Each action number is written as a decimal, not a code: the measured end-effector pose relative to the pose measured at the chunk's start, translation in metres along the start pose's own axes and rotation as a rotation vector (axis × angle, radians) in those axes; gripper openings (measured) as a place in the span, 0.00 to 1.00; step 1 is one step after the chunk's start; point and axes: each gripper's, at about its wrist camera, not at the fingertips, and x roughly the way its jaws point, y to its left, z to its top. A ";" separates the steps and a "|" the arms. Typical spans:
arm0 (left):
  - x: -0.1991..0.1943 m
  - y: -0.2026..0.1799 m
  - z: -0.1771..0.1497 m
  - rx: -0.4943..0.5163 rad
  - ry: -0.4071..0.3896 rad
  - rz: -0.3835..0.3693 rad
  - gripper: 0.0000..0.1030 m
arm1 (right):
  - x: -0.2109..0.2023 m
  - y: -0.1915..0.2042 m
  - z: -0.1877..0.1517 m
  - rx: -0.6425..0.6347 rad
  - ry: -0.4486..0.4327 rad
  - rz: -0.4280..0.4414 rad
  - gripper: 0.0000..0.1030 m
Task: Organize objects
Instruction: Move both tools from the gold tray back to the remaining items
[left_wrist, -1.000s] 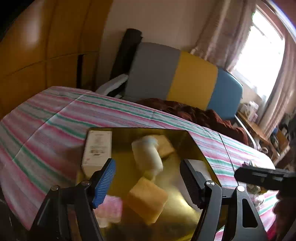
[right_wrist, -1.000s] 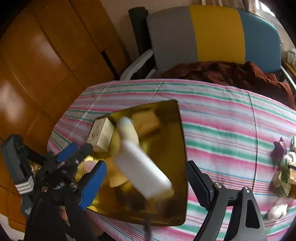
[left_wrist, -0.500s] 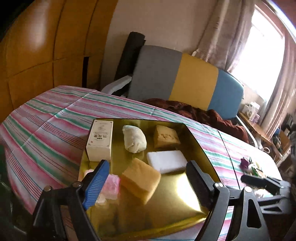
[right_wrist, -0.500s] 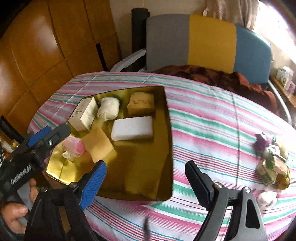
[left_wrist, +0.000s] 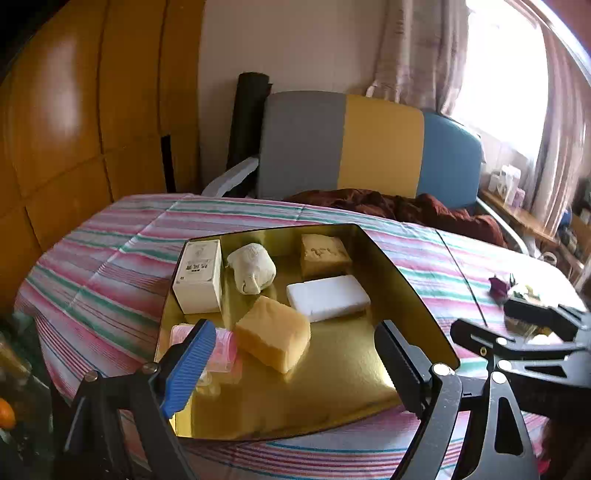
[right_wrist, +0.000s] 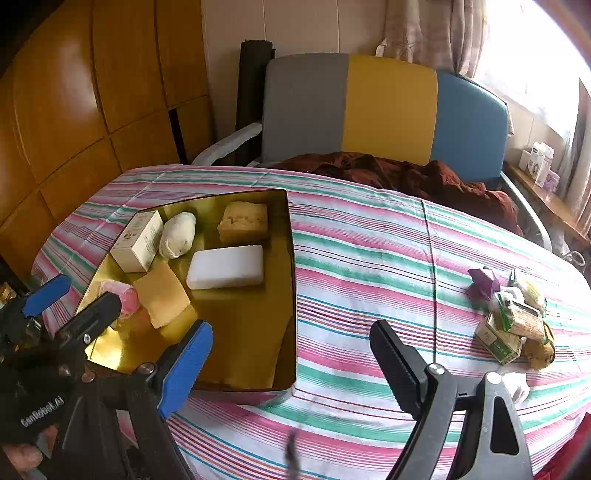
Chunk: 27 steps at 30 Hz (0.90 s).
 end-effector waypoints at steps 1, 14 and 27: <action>-0.001 -0.003 -0.001 0.013 -0.003 0.003 0.86 | 0.000 -0.002 0.000 0.003 -0.001 0.000 0.86; -0.005 -0.043 -0.006 0.154 0.000 -0.031 0.86 | -0.006 -0.053 -0.015 0.076 0.017 -0.058 0.86; -0.001 -0.086 -0.014 0.266 0.035 -0.171 0.86 | -0.034 -0.205 -0.035 0.364 0.027 -0.213 0.86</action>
